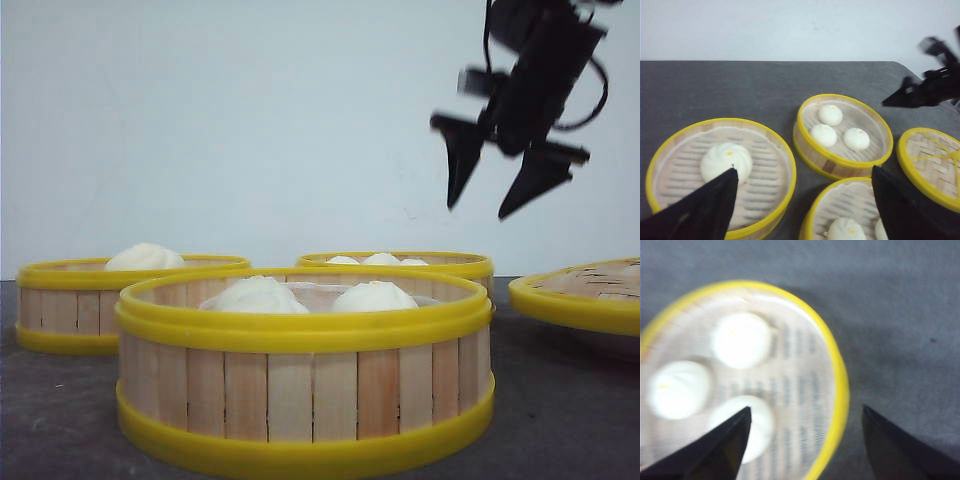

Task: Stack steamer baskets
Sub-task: 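Reach the right gripper to the rim of a bun-filled steamer basket and grasp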

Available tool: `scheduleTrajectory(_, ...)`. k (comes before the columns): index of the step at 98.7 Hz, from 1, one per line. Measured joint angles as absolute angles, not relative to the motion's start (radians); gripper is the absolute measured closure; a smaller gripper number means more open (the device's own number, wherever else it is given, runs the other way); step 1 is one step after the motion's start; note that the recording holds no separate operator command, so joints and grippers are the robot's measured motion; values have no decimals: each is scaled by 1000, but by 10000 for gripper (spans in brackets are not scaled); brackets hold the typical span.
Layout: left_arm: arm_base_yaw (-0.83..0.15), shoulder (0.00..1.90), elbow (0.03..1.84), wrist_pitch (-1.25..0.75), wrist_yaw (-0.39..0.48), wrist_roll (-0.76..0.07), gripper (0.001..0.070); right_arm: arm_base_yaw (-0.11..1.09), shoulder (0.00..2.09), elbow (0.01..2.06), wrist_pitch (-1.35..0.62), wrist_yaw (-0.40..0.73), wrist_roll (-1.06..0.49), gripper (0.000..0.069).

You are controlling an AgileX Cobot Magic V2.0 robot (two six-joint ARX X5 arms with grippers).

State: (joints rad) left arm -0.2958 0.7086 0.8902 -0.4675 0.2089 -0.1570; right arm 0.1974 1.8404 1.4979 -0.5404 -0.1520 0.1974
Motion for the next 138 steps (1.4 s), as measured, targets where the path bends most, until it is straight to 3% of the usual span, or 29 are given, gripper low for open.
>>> scheduleTrajectory(74,-345,709,890,-468,209,-172,189,209,2006,1498,-424,-106,189,503)
scheduleTrajectory(89,-345,709,890,-468,209,-173,189,207,2006,1498,-419,-93,190,609)
scheduleTrajectory(101,-345,709,890,-468,209,-173,189,207,2008,1498,-425,-84,194,649)
scheduleTrajectory(138,-345,709,890,-468,209,-172,189,215,2025,1565,-501,-68,196,657)
